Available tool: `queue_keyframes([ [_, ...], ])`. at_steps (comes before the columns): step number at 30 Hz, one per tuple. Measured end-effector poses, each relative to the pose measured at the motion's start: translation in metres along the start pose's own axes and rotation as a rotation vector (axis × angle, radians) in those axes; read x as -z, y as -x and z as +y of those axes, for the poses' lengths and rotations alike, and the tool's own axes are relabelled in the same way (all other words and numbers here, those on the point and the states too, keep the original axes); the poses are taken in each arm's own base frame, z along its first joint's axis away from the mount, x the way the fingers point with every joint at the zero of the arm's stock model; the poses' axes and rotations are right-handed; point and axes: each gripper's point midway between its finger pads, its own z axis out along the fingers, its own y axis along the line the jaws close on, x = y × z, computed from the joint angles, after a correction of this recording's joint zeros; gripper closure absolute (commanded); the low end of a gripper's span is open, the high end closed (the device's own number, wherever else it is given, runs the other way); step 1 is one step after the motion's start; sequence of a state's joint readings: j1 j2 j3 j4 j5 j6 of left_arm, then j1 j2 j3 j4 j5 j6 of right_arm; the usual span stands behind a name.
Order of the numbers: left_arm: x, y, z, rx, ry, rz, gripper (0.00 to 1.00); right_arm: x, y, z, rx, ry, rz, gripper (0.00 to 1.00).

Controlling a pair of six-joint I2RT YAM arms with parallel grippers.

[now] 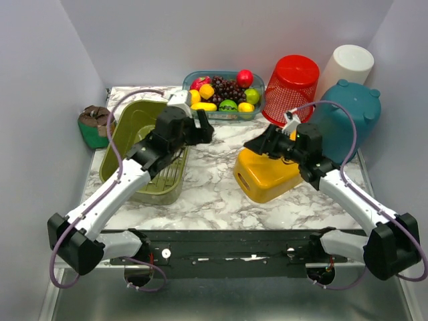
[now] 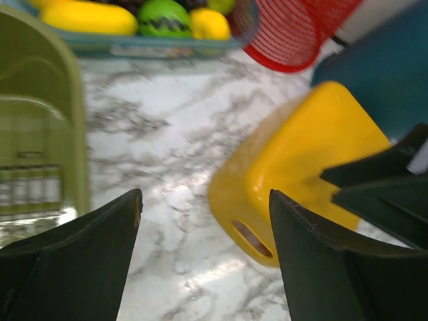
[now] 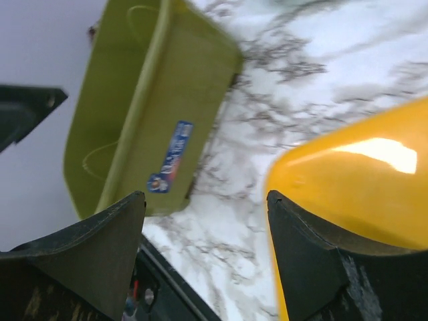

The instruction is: Turn the large container upside down

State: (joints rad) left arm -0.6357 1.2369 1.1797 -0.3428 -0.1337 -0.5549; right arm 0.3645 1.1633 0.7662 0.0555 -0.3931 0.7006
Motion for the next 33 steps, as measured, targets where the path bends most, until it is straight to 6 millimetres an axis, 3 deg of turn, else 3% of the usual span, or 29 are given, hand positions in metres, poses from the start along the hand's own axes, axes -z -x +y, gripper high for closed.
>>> queue_keyframes([
  [3,0.017,0.024,0.039,-0.022,0.109,-0.058,0.08,-0.012,-0.009,0.034,0.020,0.083,0.027,0.18],
  [6,0.026,0.029,0.074,-0.046,0.212,-0.058,0.07,-0.023,-0.028,0.043,-0.001,0.095,0.070,0.18],
  [11,0.006,-0.004,0.102,-0.120,0.295,0.089,0.05,-0.028,-0.041,0.022,-0.050,0.019,0.069,0.16],
  [15,-0.014,-0.035,0.119,-0.181,0.338,0.221,0.05,-0.021,-0.049,0.005,-0.062,-0.043,0.054,0.15],
  [20,-0.028,-0.050,0.125,-0.226,0.342,0.300,0.09,-0.013,-0.052,-0.002,-0.070,-0.066,0.032,0.14],
  [23,-0.041,-0.054,0.123,-0.240,0.317,0.335,0.19,-0.011,-0.054,-0.007,-0.074,-0.081,0.028,0.14],
  [24,-0.045,-0.055,0.122,-0.246,0.311,0.347,0.29,-0.011,-0.056,-0.009,-0.075,-0.087,0.028,0.14],
  [27,-0.061,-0.064,0.121,-0.257,0.288,0.404,0.45,-0.009,-0.055,-0.010,-0.075,-0.093,0.020,0.13],
  [29,-0.068,-0.075,0.123,-0.261,0.278,0.444,0.46,-0.009,-0.053,-0.010,-0.074,-0.095,0.010,0.12],
  [32,-0.067,-0.086,0.123,-0.253,0.267,0.488,0.71,-0.007,-0.050,-0.009,-0.072,-0.096,-0.002,0.12],
  [33,-0.066,-0.086,0.122,-0.253,0.259,0.495,0.85,-0.007,-0.050,-0.010,-0.072,-0.098,-0.005,0.12],
])
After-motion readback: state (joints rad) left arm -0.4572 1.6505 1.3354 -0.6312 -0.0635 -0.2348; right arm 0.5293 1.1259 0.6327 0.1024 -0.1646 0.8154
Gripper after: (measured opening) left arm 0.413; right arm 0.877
